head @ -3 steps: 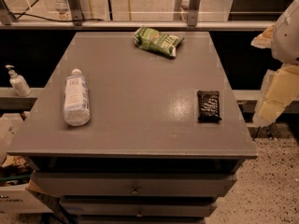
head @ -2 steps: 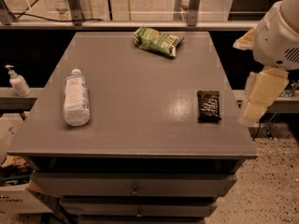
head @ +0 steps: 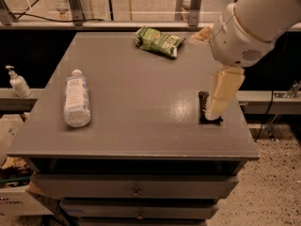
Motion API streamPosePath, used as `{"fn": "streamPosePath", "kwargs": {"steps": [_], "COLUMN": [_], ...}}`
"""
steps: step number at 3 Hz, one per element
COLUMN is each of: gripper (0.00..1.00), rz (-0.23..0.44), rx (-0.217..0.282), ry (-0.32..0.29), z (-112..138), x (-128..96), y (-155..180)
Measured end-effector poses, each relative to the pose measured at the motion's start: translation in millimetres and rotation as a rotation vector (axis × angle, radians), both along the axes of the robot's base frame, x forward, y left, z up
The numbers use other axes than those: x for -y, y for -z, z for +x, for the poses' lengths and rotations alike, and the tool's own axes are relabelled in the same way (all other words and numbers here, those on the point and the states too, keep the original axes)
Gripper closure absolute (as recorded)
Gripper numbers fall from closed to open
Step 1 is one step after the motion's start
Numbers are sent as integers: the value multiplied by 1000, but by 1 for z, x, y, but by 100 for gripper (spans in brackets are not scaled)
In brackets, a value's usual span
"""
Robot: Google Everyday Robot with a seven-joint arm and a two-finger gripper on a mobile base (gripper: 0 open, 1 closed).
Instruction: Place blue plastic bottle upright
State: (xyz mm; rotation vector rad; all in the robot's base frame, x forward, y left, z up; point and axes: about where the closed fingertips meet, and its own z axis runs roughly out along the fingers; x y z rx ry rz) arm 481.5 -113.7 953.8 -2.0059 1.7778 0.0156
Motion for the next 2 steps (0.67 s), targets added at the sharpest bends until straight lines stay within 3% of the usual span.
{"fn": "streamPosePath", "kwargs": {"steps": [2], "gripper": [0], "rz": [35], "rx": [71], "ry": [-203], "z": [10], "x": [-54], "y": [-1]}}
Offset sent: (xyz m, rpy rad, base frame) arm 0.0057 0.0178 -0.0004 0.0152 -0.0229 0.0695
